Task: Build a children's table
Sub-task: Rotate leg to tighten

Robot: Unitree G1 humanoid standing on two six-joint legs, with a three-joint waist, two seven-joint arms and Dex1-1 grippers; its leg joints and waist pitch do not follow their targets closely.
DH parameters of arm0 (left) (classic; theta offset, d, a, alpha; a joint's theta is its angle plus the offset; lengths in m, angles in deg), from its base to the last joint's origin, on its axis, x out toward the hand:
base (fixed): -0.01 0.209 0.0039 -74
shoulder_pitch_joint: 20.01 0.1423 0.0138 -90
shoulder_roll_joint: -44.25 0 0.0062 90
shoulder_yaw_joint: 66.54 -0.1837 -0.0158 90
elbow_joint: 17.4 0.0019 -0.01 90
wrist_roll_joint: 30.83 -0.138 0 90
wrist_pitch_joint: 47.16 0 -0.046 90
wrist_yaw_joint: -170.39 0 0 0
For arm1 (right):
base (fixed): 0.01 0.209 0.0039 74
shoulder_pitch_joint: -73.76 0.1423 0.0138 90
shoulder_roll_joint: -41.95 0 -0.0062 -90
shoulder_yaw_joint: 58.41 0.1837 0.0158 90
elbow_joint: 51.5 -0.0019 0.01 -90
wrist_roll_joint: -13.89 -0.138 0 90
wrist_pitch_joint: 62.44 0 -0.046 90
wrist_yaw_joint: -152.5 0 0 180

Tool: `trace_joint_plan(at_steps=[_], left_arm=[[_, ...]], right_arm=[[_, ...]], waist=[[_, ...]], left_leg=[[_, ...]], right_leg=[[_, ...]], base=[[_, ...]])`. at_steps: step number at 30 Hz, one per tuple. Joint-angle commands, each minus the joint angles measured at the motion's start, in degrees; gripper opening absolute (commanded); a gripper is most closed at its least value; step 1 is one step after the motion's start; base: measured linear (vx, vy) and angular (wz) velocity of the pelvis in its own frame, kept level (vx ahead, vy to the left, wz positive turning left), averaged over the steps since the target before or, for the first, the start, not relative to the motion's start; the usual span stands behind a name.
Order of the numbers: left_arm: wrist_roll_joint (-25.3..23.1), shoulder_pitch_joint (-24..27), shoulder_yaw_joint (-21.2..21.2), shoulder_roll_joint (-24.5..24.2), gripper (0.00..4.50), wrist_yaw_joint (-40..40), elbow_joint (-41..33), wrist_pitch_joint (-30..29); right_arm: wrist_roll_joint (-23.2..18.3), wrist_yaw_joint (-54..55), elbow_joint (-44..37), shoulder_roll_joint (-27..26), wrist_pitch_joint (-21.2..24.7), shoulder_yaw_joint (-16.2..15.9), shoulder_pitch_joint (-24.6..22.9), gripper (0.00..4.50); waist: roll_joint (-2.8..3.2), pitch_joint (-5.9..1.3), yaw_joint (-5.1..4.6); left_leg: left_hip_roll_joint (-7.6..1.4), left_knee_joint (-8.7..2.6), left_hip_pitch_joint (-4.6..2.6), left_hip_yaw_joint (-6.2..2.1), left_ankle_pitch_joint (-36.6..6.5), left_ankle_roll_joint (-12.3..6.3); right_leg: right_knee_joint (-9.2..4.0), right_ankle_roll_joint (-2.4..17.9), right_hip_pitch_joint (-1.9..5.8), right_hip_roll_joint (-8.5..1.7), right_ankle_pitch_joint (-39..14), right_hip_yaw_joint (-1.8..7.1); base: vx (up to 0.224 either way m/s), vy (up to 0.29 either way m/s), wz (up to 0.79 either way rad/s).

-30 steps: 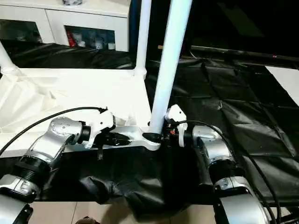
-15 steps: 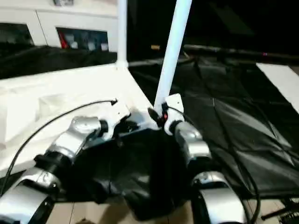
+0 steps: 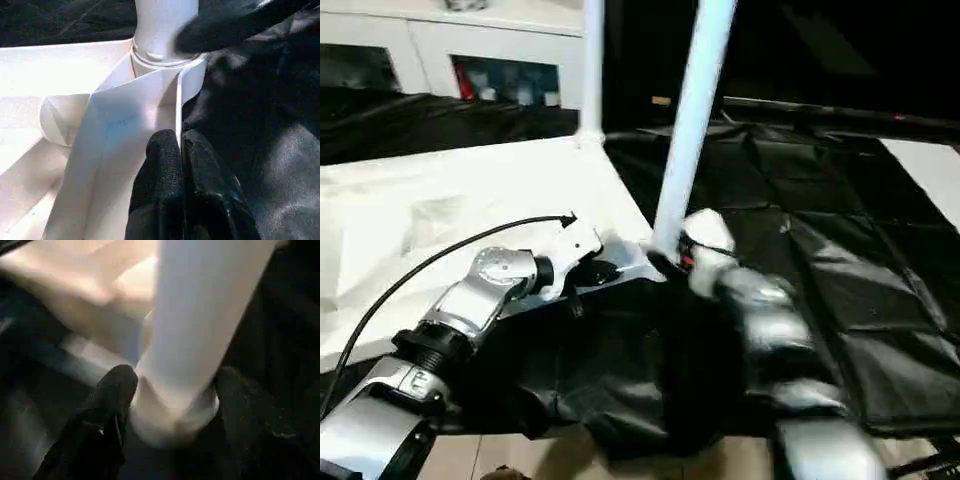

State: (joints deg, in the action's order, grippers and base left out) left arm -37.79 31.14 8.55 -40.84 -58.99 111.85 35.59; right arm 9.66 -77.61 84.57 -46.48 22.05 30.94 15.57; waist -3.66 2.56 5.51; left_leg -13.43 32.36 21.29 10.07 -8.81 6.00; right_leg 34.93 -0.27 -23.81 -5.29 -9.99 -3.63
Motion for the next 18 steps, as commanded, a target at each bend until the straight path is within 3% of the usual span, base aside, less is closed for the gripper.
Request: trace_joint_plan(at_steps=[1, 3, 9, 10, 11, 17, 18], left_arm=[[1.10, -0.98, 1.33, -0.23, 0.00, 1.05, -0.85, 2.14], [1.14, -0.98, 1.33, -0.39, 0.00, 0.85, -0.79, 2.28], [1.64, -0.26, 0.58, -0.86, 0.00, -1.57, -1.55, 3.28], [1.84, -0.05, 0.42, -0.89, 0.00, -2.17, -1.79, 3.45], [2.07, 0.30, 0.08, -0.98, 0.00, -3.14, -2.25, 4.03], [2.76, 1.79, -0.34, -0.98, 0.00, -4.25, -4.83, 4.84], [4.28, 1.89, 0.72, -0.42, 0.27, -4.65, -5.64, 3.02]], right_arm=[[-1.43, -8.61, -1.89, 3.24, 0.76, -1.38, -1.69, 2.70], [-2.15, -9.94, -2.24, 4.69, 1.20, -0.81, -1.90, 2.70], [-5.65, -15.28, -4.99, 10.64, 4.26, 2.52, -3.80, 2.70], [-6.14, -15.93, -5.85, 10.76, 4.76, 2.60, -4.15, 2.70], [-6.86, -16.77, -7.15, 10.77, 5.61, 2.61, -4.61, 2.70], [-9.74, -20.93, -12.39, 10.17, 9.68, 1.21, -6.55, 2.70], [-10.18, -21.74, -13.40, 9.87, 11.06, 0.35, -6.83, 2.72]], waist=[[-0.21, -3.39, 0.23], [-0.49, -3.47, 0.07], [-0.78, -3.42, 0.05], [-0.23, -3.41, 0.10], [-0.51, -3.47, 0.02], [-0.48, -3.41, 0.20], [-0.63, -3.40, 0.25]], left_leg=[[0.35, -3.13, -0.57, 0.91, -15.88, -3.21], [0.51, -3.10, -0.07, 0.81, -15.04, -3.63], [0.58, -2.81, -0.15, 0.91, -13.94, -4.27], [0.50, -2.85, -0.17, 0.82, -13.95, -4.34], [0.53, -2.80, -0.15, 0.86, -13.85, -4.48], [0.17, -2.92, -0.37, 0.81, -14.37, -4.45], [0.17, -2.94, -0.31, 0.79, -14.52, -4.33]], right_leg=[[-4.61, 10.36, 2.99, -1.80, -12.97, 1.75], [-4.49, 10.47, 3.36, -1.85, -13.00, 1.60], [-4.63, 10.78, 3.23, -1.79, -14.28, 1.51], [-4.55, 10.66, 3.18, -1.84, -14.18, 1.55], [-4.64, 10.60, 3.18, -1.79, -13.96, 1.50], [-4.43, 11.86, 2.91, -1.79, -12.86, 1.43], [-4.45, 11.75, 3.00, -1.82, -13.29, 1.42]], base=[[0.000, 0.000, 0.00], [0.000, 0.000, 0.00], [0.000, 0.000, 0.00], [0.000, 0.000, 0.00], [0.000, 0.000, 0.00], [0.000, 0.000, 0.00], [0.000, 0.000, 0.00]])
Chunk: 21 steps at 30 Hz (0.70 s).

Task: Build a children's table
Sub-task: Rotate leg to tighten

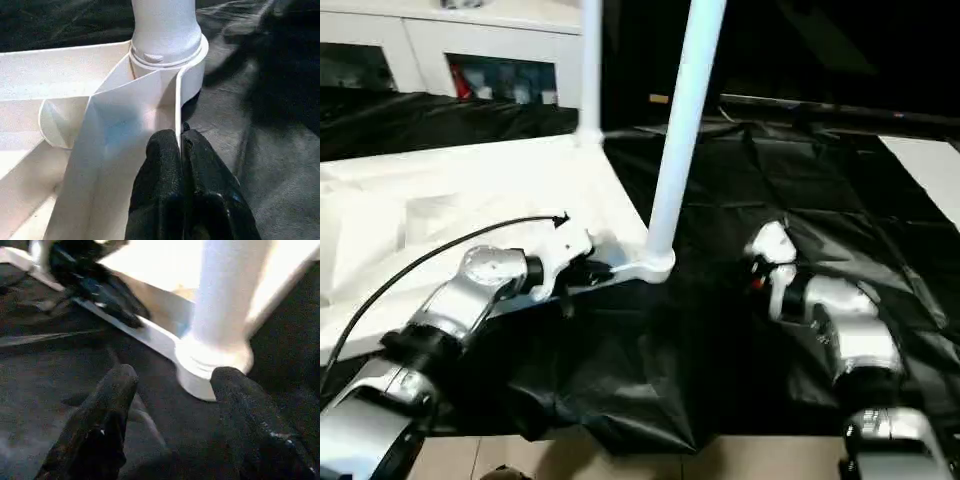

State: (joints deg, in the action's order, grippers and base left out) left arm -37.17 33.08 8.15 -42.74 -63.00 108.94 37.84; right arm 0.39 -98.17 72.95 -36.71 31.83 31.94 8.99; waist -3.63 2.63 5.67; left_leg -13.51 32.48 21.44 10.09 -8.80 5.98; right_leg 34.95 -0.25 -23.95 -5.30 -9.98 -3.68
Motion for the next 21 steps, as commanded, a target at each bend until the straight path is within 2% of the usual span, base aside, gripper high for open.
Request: trace_joint_plan(at_steps=[1, 2, 5, 7, 8, 9, 10, 11, 12, 13, 14, 15, 16, 17, 18, 21], left_arm=[[4.73, 0.29, 1.53, 1.42, 0.44, -1.66, -4.32, -1.15], [5.27, 0.57, 1.78, 1.27, 0.44, -2.07, -5.50, -2.23], [5.89, 1.50, 2.40, 0.49, 0.74, -1.94, -8.43, -3.88], [6.33, 2.20, 2.79, -0.15, 0.88, -2.19, -10.24, -4.98], [8.04, 4.62, 4.09, -2.48, 0.90, -3.54, -16.34, -9.37], [8.04, 4.62, 4.09, -2.48, 0.96, -3.54, -16.34, -9.37], [9.57, 6.95, 4.66, -4.95, 1.06, -5.89, -21.72, -13.38], [9.57, 6.95, 4.66, -4.95, 1.18, -5.89, -21.72, -13.38], [10.52, 8.65, 4.57, -7.06, 1.26, -8.08, -25.13, -15.99], [11.77, 10.96, 4.18, -10.20, 1.32, -10.73, -29.31, -19.33], [11.77, 10.96, 4.18, -10.20, 1.36, -10.73, -29.31, -19.33], [13.15, 14.08, 3.94, -14.54, 1.43, -13.15, -34.10, -23.31], [13.53, 14.94, 3.94, -15.70, 1.52, -13.58, -35.33, -24.36], [13.96, 16.46, 4.42, -17.26, 1.62, -13.62, -37.11, -25.93], [14.22, 17.43, 4.78, -18.17, 1.71, -13.52, -38.25, -26.94], [13.44, 20.96, 7.17, -19.73, 1.84, -11.09, -40.27, -27.90]], right_arm=[[-0.94, -1.46, -2.20, -0.29, 1.57, -1.14, -0.33, 2.73], [-0.91, -1.57, -2.46, -0.69, 1.66, -1.48, -0.35, 2.73], [-0.90, -1.44, -3.40, -2.18, 2.18, -2.24, -0.36, 2.73], [-0.85, -1.38, -3.73, -2.92, 2.32, -2.79, -0.34, 2.73], [-0.63, -0.70, -3.89, -5.14, 2.44, -3.91, -0.03, 2.73], [-0.63, -0.70, -3.89, -5.14, 2.44, -3.91, -0.03, 2.73], [-0.64, -0.10, -4.19, -6.60, 2.77, -4.71, 0.11, 2.73], [-0.64, -0.10, -4.19, -6.60, 2.77, -4.71, 0.11, 2.73], [-0.68, 0.24, -4.31, -7.42, 3.04, -5.22, 0.19, 2.73], [-0.38, 0.80, -3.95, -8.63, 2.70, -5.69, 0.44, 2.73], [-0.38, 0.80, -3.95, -8.63, 2.70, -5.69, 0.44, 2.73], [0.45, 2.66, -2.43, -10.59, 1.66, -5.95, 1.25, 2.73], [0.70, 3.32, -1.88, -11.14, 1.37, -6.01, 1.54, 2.73], [1.46, 6.24, -0.29, -12.59, 0.22, -5.69, 2.48, 2.73], [1.98, 8.26, 0.77, -13.55, -0.58, -5.43, 3.10, 2.73], [0.53, 15.65, 4.88, -18.66, -0.59, -2.57, 5.83, 2.73]], waist=[[-0.57, -3.48, 0.26], [-0.76, -3.48, 0.42], [-0.43, -3.52, 0.53], [-0.52, -3.47, 0.60], [-0.49, -3.53, 0.65], [-0.50, -3.51, 0.58], [-0.41, -3.44, 0.30], [-0.37, -3.52, 0.14], [-0.35, -3.33, -0.12], [-0.11, -3.46, -0.03], [0.02, -3.12, -0.41], [-0.05, -3.21, -0.36], [0.12, -3.01, -0.82], [0.61, -3.03, -0.70], [0.52, -2.93, -0.89], [0.76, -2.94, -0.92]], left_leg=[[0.24, -3.10, -0.47, 0.75, -14.62, -4.11], [0.23, -3.09, -0.43, 0.70, -14.31, -3.79], [-0.01, -3.22, -0.62, 0.70, -14.23, -2.98], [0.07, -3.23, -0.48, 0.73, -13.88, -2.93], [0.03, -3.21, -0.60, 0.73, -13.98, -2.57], [-0.04, -3.33, -0.42, 0.63, -13.88, -2.46], [0.06, -3.45, -0.34, 0.59, -14.22, -2.14], [0.00, -3.46, -0.47, 0.57, -14.05, -1.93], [0.11, -3.49, -0.57, 0.72, -14.41, -2.04], [-0.06, -3.46, -0.86, 0.67, -14.33, -1.68], [0.02, -3.86, -0.50, 0.62, -15.19, -1.40], [0.03, -3.77, -0.77, 0.63, -15.67, -1.01], [0.06, -4.05, -0.58, 0.55, -16.63, -0.64], [-0.04, -3.98, -1.21, 0.60, -17.96, 0.17], [0.06, -4.08, -1.14, 0.61, -18.33, 0.34], [0.05, -4.18, -1.36, 0.54, -19.53, 1.60]], right_leg=[[-4.47, 11.45, 3.14, -1.91, -13.90, 1.49], [-4.27, 11.60, 3.16, -2.12, -14.30, 1.48], [-4.13, 12.40, 2.97, -1.92, -11.91, 1.54], [-3.97, 12.40, 3.09, -1.92, -10.95, 1.54], [-3.77, 12.40, 3.12, -2.06, -11.04, 1.57], [-3.65, 12.56, 3.27, -2.21, -10.79, 1.59], [-3.75, 12.09, 3.22, -2.00, -11.88, 1.50], [-3.67, 12.16, 3.22, -2.05, -11.58, 1.56], [-3.98, 12.09, 2.93, -1.71, -12.08, 1.59], [-3.70, 12.43, 2.93, -1.93, -11.52, 1.69], [-3.78, 12.26, 2.88, -1.74, -12.85, 1.65], [-3.78, 12.13, 2.75, -1.77, -13.50, 1.65], [-3.83, 11.83, 2.72, -1.62, -14.60, 1.69], [-3.96, 11.77, 2.25, -1.68, -15.47, 1.78], [-4.05, 11.76, 2.24, -1.57, -15.80, 1.80], [-4.07, 11.38, 2.13, -1.69, -16.89, 1.94]], base=[[0.000, 0.000, 0.00], [0.000, 0.000, 0.00], [0.000, 0.000, 0.00], [0.000, 0.000, 0.00], [0.000, 0.000, 0.00], [0.000, 0.000, 0.00], [0.000, 0.000, 0.00], [0.000, 0.000, 0.00], [0.000, 0.000, 0.00], [0.000, 0.000, 0.00], [0.000, 0.000, 0.00], [0.000, 0.000, 0.00], [0.000, 0.000, 0.00], [0.000, 0.000, 0.00], [0.000, 0.000, 0.00], [0.000, 0.000, 0.00]])
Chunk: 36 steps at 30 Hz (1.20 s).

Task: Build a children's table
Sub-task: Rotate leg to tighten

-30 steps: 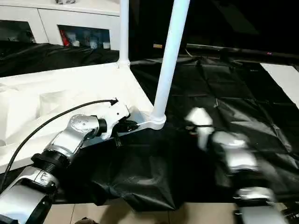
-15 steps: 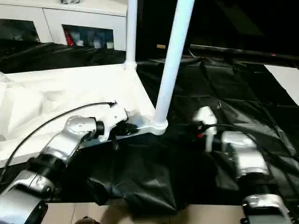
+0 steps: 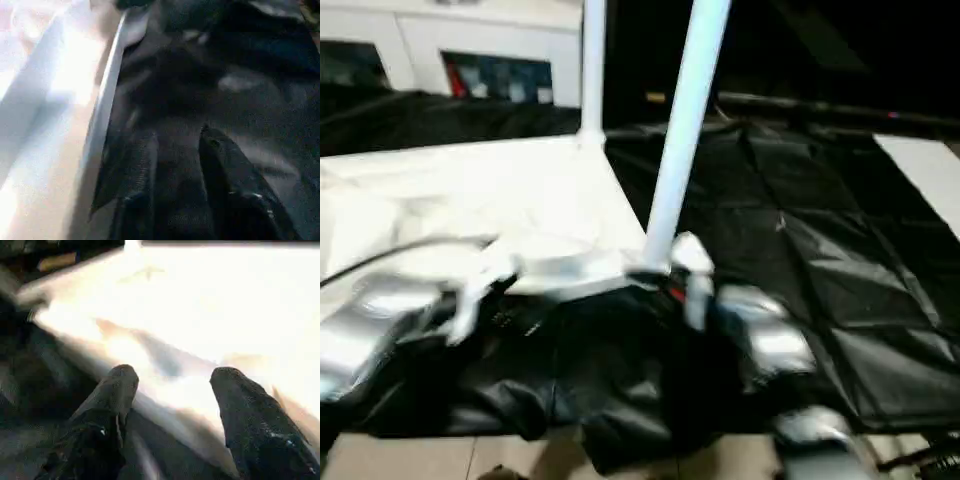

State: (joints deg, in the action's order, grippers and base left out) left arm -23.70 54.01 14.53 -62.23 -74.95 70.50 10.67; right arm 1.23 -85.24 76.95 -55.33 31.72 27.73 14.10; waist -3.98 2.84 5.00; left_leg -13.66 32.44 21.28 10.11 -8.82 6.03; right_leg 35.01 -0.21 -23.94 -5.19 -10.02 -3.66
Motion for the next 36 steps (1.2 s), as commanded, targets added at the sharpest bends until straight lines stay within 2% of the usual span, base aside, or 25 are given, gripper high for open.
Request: trace_joint_plan(at_steps=[1, 5, 7, 8, 9, 10, 11, 12, 13, 14, 16, 18, 19, 21, 23, 26, 33, 36], left_arm=[[-0.02, 1.83, 2.32, -0.90, 1.95, 2.19, -3.42, -2.37], [0.70, 4.13, 3.82, -2.24, 2.14, 2.92, -6.09, -4.83], [1.40, 5.28, 4.20, -3.20, 2.46, 3.59, -7.69, -6.26], [1.59, 5.92, 4.60, -3.47, 2.51, 4.26, -8.35, -6.75], [1.62, 6.02, 4.66, -3.52, 2.51, 4.37, -8.45, -6.82], [1.49, 7.20, 5.35, -3.87, 2.66, 5.49, -9.45, -7.31], [1.45, 7.37, 5.44, -3.92, 2.80, 5.64, -9.58, -7.39], [1.37, 7.88, 5.70, -4.08, 2.80, 6.04, -10.04, -7.67], [1.34, 8.89, 6.13, -4.45, 2.95, 6.43, -10.93, -8.07], [1.46, 9.40, 6.41, -4.56, 3.00, 6.56, -11.40, -8.41], [1.62, 10.28, 6.67, -4.91, 3.20, 6.75, -12.03, -8.79], [1.68, 10.71, 6.69, -5.17, 3.36, 6.90, -12.25, -8.85], [1.51, 11.61, 6.80, -5.71, 3.39, 7.58, -12.32, -8.59], [1.31, 12.25, 6.98, -5.99, 3.59, 8.54, -12.31, -8.18], [1.24, 12.38, 7.05, -6.00, 3.73, 8.81, -12.35, -8.05], [1.00, 12.73, 7.64, -5.60, 3.95, 10.12, -12.25, -7.25], [-0.05, 12.87, 8.09, -4.50, 4.30, 13.49, -10.41, -2.79], [-1.06, 12.75, 8.04, -4.14, 4.41, 15.50, -9.00, -0.48]], right_arm=[[-1.62, 5.44, 1.92, -2.89, -0.53, 2.69, 1.35, 2.73], [-2.54, 9.41, 2.89, -6.69, -1.31, 3.64, 1.73, 2.73], [-3.59, 11.08, 4.19, -8.98, -2.34, 4.74, 2.09, 2.73], [-3.84, 13.38, 5.72, -10.44, -3.72, 5.57, 2.60, 2.73], [-3.89, 13.74, 5.96, -10.67, -3.94, 5.70, 2.68, 2.73], [-3.62, 19.65, 10.02, -12.76, -7.77, 7.65, 4.36, 2.73], [-3.57, 20.52, 10.57, -12.99, -8.31, 7.96, 4.62, 2.73], [-3.42, 23.13, 12.11, -13.50, -9.66, 8.94, 5.40, 2.73], [-3.31, 29.00, 14.91, -13.84, -11.27, 10.95, 7.09, 2.73], [-3.34, 31.62, 16.10, -13.77, -11.80, 11.82, 7.83, 2.73], [-3.52, 35.23, 17.88, -13.40, -12.56, 13.10, 8.90, 2.73], [-3.63, 36.71, 18.72, -13.15, -12.89, 13.71, 9.39, 2.73], [-3.90, 41.16, 21.25, -12.23, -13.75, 15.38, 10.75, 2.73], [-4.10, 45.34, 24.32, -11.05, -15.08, 16.94, 12.30, 2.73], [-4.08, 46.10, 24.99, -10.72, -15.51, 17.21, 12.62, 2.73], [-4.11, 48.93, 27.64, -8.62, -17.21, 18.55, 14.23, 2.73], [-2.80, 51.12, 31.14, -3.29, -19.31, 20.04, 17.15, 2.73], [-2.86, 51.71, 32.27, -1.23, -20.00, 20.73, 18.00, 2.73]], waist=[[1.25, -3.07, -0.20], [1.54, -3.12, -0.15], [1.56, -3.21, -0.12], [1.79, -3.13, -0.15], [1.73, -3.22, -0.29], [1.75, -3.27, -0.35], [1.79, -3.24, -0.43], [1.83, -3.28, -0.49], [1.91, -3.29, -0.51], [2.11, -3.23, -0.54], [2.11, -3.19, -0.45], [2.12, -3.14, -0.33], [2.08, -3.19, -0.36], [2.10, -3.24, -0.26], [2.01, -3.18, -0.11], [1.75, -3.26, -0.15], [1.64, -3.37, 0.35], [1.58, -3.46, 0.53]], left_leg=[[0.21, -4.22, -1.30, 0.48, -20.29, 1.78], [0.25, -4.38, -1.41, 0.40, -20.76, 2.28], [0.33, -4.42, -1.25, 0.41, -19.95, 2.39], [0.31, -4.51, -1.21, 0.34, -20.36, 2.49], [0.30, -4.48, -1.14, 0.34, -20.42, 2.67], [0.33, -4.50, -1.07, 0.29, -20.24, 2.91], [0.33, -4.47, -1.17, 0.36, -20.47, 3.06], [0.47, -4.46, -1.18, 0.35, -20.18, 3.30], [0.42, -4.40, -1.25, 0.41, -20.05, 3.41], [0.48, -4.41, -1.34, 0.39, -20.06, 3.68], [0.59, -4.24, -1.63, 0.55, -21.08, 3.62], [0.64, -4.27, -1.52, 0.51, -21.72, 3.51], [0.63, -4.26, -1.47, 0.43, -21.96, 3.61], [0.63, -4.22, -1.58, 0.45, -22.15, 3.84], [0.69, -4.08, -1.76, 0.58, -22.81, 3.72], [0.77, -4.03, -1.35, 0.53, -22.55, 3.50], [0.81, -3.69, -1.28, 0.71, -20.87, 2.95], [0.83, -3.57, -1.04, 0.72, -20.11, 2.91]], right_leg=[[-4.23, 10.84, 2.05, -1.71, -17.57, 1.91], [-4.22, 10.32, 1.98, -1.57, -16.62, 1.94], [-3.93, 10.47, 2.20, -1.46, -14.73, 1.97], [-3.89, 10.52, 2.15, -1.56, -14.58, 2.00], [-3.82, 10.64, 2.15, -1.68, -14.54, 2.02], [-3.77, 10.68, 2.24, -1.76, -14.56, 1.99], [-3.87, 10.75, 2.05, -1.78, -14.88, 2.05], [-3.85, 10.53, 2.16, -1.68, -15.09, 2.02], [-3.79, 10.46, 2.08, -1.67, -14.66, 2.08], [-3.74, 10.27, 2.06, -1.55, -14.54, 2.07], [-3.85, 9.60, 1.83, -1.27, -14.88, 2.07], [-3.87, 9.03, 1.87, -1.23, -15.42, 2.05], [-3.78, 8.88, 1.84, -1.27, -15.75, 2.03], [-3.81, 8.75, 1.73, -1.32, -15.91, 2.01], [-3.85, 8.53, 1.55, -1.14, -15.76, 2.01], [-3.83, 8.19, 1.87, -1.25, -16.45, 1.95], [-3.65, 8.23, 1.90, -1.13, -15.11, 1.93], [-3.48, 8.07, 2.06, -1.14, -14.49, 1.88]], base=[[0.000, 0.000, 0.00], [0.000, 0.000, 0.00], [0.000, 0.000, 0.00], [0.000, 0.000, 0.00], [0.000, 0.000, 0.00], [0.000, 0.000, 0.00], [0.000, 0.000, 0.00], [0.000, 0.000, 0.00], [0.000, 0.000, 0.00], [0.000, 0.000, 0.00], [0.000, 0.000, 0.00], [0.000, 0.000, 0.00], [0.000, 0.000, 0.00], [0.000, 0.000, 0.00], [0.000, 0.000, 0.00], [0.000, 0.000, 0.00], [0.000, 0.000, 0.00], [0.000, 0.000, 0.00]])
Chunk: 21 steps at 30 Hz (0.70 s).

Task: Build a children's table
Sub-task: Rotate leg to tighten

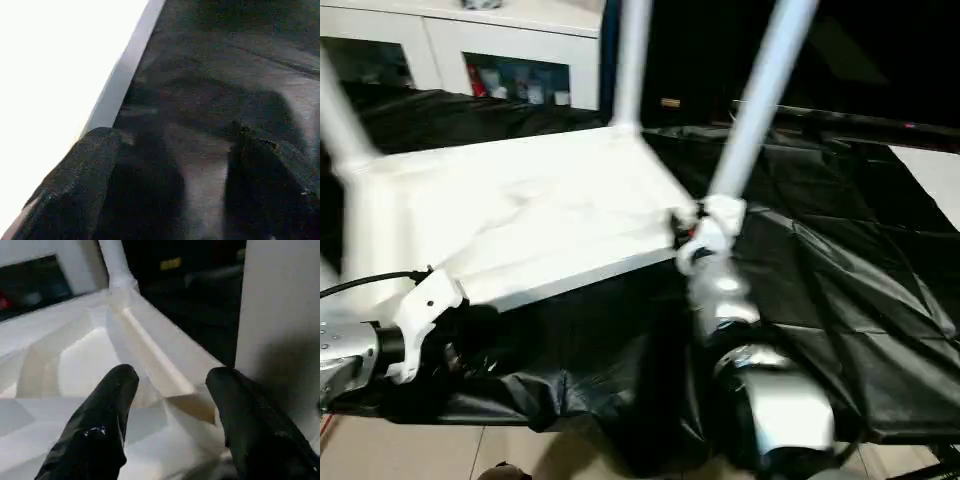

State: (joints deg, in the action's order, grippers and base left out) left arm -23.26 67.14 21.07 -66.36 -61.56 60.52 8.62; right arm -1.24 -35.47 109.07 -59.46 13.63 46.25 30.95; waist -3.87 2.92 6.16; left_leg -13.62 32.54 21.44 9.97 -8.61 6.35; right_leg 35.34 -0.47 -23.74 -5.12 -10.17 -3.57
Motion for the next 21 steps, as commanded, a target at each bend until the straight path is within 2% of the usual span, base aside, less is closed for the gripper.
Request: trace_joint_plan(at_steps=[1, 5, 7, 9, 12, 14, 15, 16, 17, 19, 21], left_arm=[[-2.09, -0.50, 1.63, 0.16, 4.41, 3.30, 1.67, 2.40], [-3.45, -0.85, 2.19, 0.29, 4.41, 6.16, 3.33, 4.88], [-4.36, -0.53, 2.99, 0.38, 4.41, 8.23, 4.49, 8.05], [-4.29, 0.17, 3.92, 0.78, 4.41, 9.17, 5.20, 10.32], [-1.77, 2.70, 6.99, 1.93, 4.41, 9.07, 5.29, 12.68], [1.33, 6.28, 10.19, 1.18, 4.41, 6.87, 4.49, 13.93], [1.62, 6.64, 10.53, 1.03, 4.41, 6.68, 4.42, 13.96], [2.68, 7.55, 12.04, 0.62, 4.41, 5.73, 4.45, 14.30], [3.44, 8.16, 13.09, 0.35, 4.41, 5.06, 4.49, 14.59], [5.73, 10.36, 16.75, -1.28, 4.41, 2.55, 4.85, 15.26], [6.68, 11.58, 19.11, -2.58, 4.41, 1.07, 5.56, 15.54]], right_arm=[[-0.47, 2.03, 0.46, 3.73, -2.06, 2.63, 1.36, 2.73], [-0.31, 2.00, 0.96, 5.48, -2.63, 3.06, 1.53, 2.73], [0.04, 1.61, 0.95, 6.11, -3.18, 2.88, 1.31, 2.73], [0.33, 0.72, 0.92, 6.20, -3.56, 2.58, 1.07, 2.73], [1.97, -2.06, 0.25, 5.84, -4.39, 0.84, -0.03, 2.73], [3.05, -5.42, -0.46, 5.53, -4.87, -0.73, -1.46, 2.73], [3.11, -5.80, -0.54, 5.50, -4.92, -0.86, -1.62, 2.73], [3.16, -7.13, -1.05, 5.36, -5.14, -1.23, -2.24, 2.73], [3.18, -8.06, -1.41, 5.26, -5.29, -1.47, -2.66, 2.73], [1.92, -14.69, -3.86, 4.63, -4.38, -2.13, -4.75, 2.73], [1.03, -19.21, -6.18, 4.17, -3.40, -2.80, -6.60, 2.73]], waist=[[1.41, -3.53, -0.56], [1.28, -3.69, -0.38], [1.34, -3.76, -0.36], [1.15, -3.77, -0.44], [1.09, -3.83, -0.70], [0.74, -3.73, -0.97], [0.77, -3.71, -1.21], [0.41, -3.76, -1.36], [0.74, -3.76, -1.21], [0.55, -3.62, -1.44], [0.57, -3.46, -1.37]], left_leg=[[0.85, -3.66, -1.08, 0.85, -20.06, 2.44], [0.89, -3.42, -1.00, 0.94, -18.81, 1.98], [0.92, -3.39, -0.92, 0.89, -18.63, 1.87], [0.90, -3.35, -0.90, 0.90, -18.30, 1.73], [0.90, -3.27, -0.67, 0.89, -17.74, 1.31], [0.88, -3.32, -0.50, 0.91, -17.74, 0.94], [0.90, -3.36, -0.31, 0.85, -17.62, 0.63], [0.79, -3.36, -0.49, 0.88, -17.78, 0.33], [0.76, -3.31, -0.76, 0.92, -18.10, 0.09], [0.73, -3.43, -0.57, 0.89, -19.14, -0.35], [0.58, -3.54, -0.87, 0.84, -20.58, -0.64]], right_leg=[[-3.82, 8.18, 1.94, -1.16, -14.23, 1.74], [-3.64, 8.35, 2.05, -1.16, -12.88, 1.72], [-3.68, 8.33, 2.15, -1.21, -13.00, 1.64], [-3.60, 8.46, 2.14, -1.13, -12.46, 1.61], [-3.49, 8.99, 2.28, -1.23, -11.94, 1.59], [-3.57, 9.25, 2.28, -1.25, -12.16, 1.54], [-3.52, 9.26, 2.38, -1.24, -12.34, 1.57], [-3.59, 9.20, 2.25, -1.11, -12.54, 1.54], [-3.60, 9.51, 2.05, -1.13, -12.36, 1.63], [-3.70, 9.79, 2.07, -1.02, -12.71, 1.65], [-3.94, 9.65, 1.87, -1.06, -14.34, 1.72]], base=[[0.000, 0.000, 0.00], [0.000, 0.000, 0.00], [0.000, 0.000, 0.00], [0.000, 0.000, 0.00], [0.000, 0.000, 0.00], [0.000, 0.000, 0.00], [0.000, 0.000, 0.00], [0.000, 0.000, 0.00], [0.000, 0.000, 0.00], [0.000, 0.000, 0.00], [0.000, 0.000, 0.00]])
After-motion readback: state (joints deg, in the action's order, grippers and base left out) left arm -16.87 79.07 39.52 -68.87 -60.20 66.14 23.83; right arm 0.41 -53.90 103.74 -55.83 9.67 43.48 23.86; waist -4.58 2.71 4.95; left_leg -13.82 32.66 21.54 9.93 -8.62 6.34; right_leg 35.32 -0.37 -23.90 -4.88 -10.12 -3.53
